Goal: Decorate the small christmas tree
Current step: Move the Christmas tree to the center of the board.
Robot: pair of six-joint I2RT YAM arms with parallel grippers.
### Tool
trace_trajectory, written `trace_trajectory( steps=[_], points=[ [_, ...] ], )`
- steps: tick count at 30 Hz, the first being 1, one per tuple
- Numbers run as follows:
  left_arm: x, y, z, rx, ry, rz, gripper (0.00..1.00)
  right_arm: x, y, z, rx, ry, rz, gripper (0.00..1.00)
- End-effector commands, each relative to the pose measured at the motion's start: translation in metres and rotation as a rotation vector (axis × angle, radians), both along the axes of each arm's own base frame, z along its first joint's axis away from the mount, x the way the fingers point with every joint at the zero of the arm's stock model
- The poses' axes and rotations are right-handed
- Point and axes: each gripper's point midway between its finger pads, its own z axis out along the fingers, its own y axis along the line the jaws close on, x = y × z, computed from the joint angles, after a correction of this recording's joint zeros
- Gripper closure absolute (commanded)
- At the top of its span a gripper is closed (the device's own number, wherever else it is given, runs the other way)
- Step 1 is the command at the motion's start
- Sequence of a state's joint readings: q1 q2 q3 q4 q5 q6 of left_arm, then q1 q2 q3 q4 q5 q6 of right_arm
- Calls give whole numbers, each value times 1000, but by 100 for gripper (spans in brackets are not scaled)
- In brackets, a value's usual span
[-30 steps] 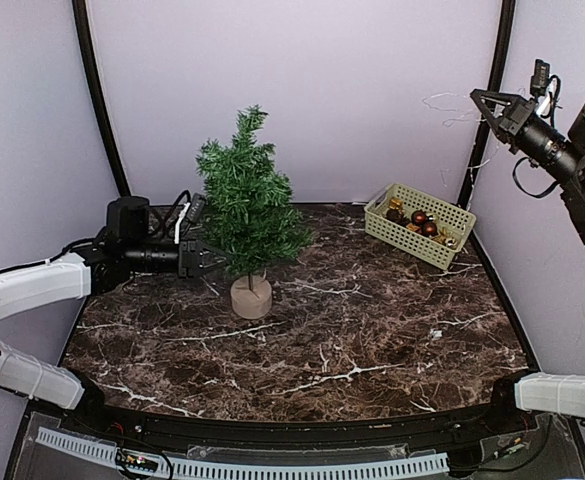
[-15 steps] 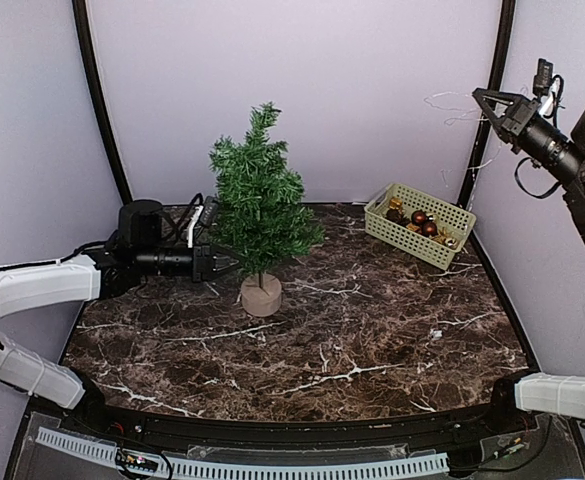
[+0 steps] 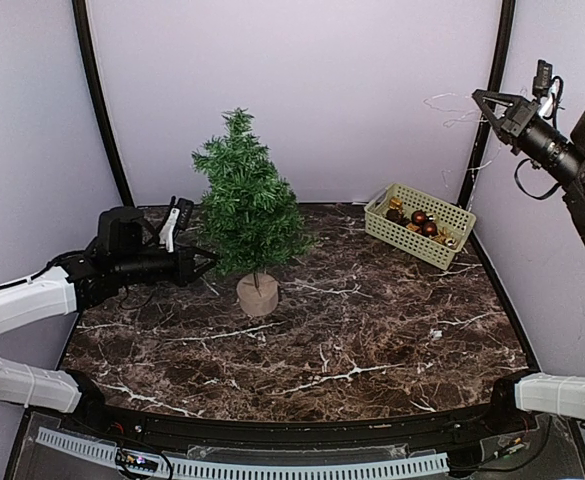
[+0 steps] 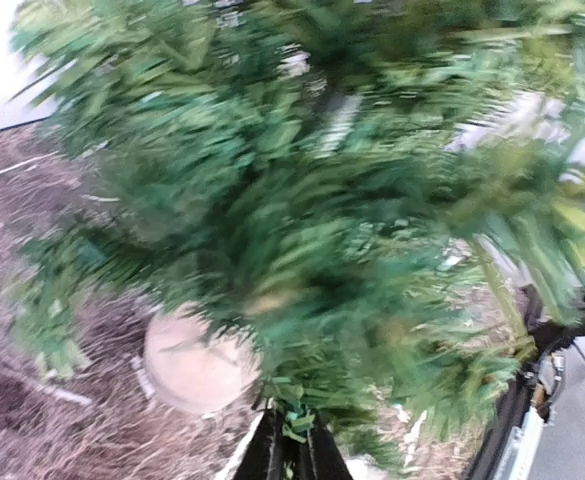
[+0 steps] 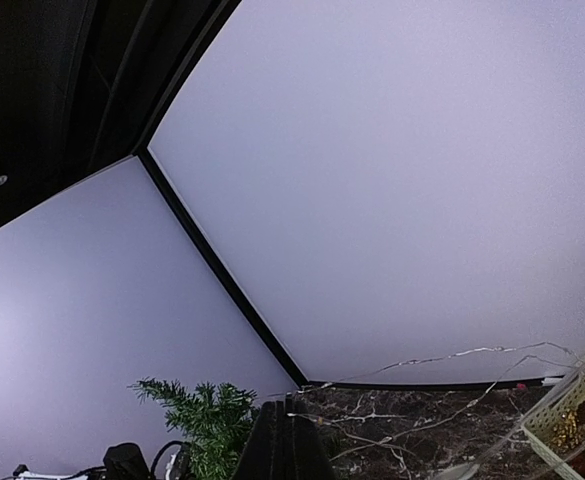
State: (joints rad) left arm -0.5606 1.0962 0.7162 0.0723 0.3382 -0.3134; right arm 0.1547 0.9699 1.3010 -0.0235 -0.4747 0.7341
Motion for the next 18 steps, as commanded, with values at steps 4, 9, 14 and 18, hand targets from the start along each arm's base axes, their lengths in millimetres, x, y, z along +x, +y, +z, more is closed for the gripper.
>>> trace_trajectory(
  steps=[4, 9, 14, 18],
  points=[
    [5, 22, -26, 93, 35, 119, 91, -10, 2, 3, -16, -44, 16, 100],
    [10, 32, -30, 133, 37, 177, 88, -10, 4, -1, -25, -40, 27, 100],
    [18, 45, -30, 174, 17, 256, 83, -11, 6, -8, -47, -17, 37, 100],
    [23, 47, -33, 185, 26, 278, 81, -13, 10, -10, -58, -13, 63, 100]
  ],
)
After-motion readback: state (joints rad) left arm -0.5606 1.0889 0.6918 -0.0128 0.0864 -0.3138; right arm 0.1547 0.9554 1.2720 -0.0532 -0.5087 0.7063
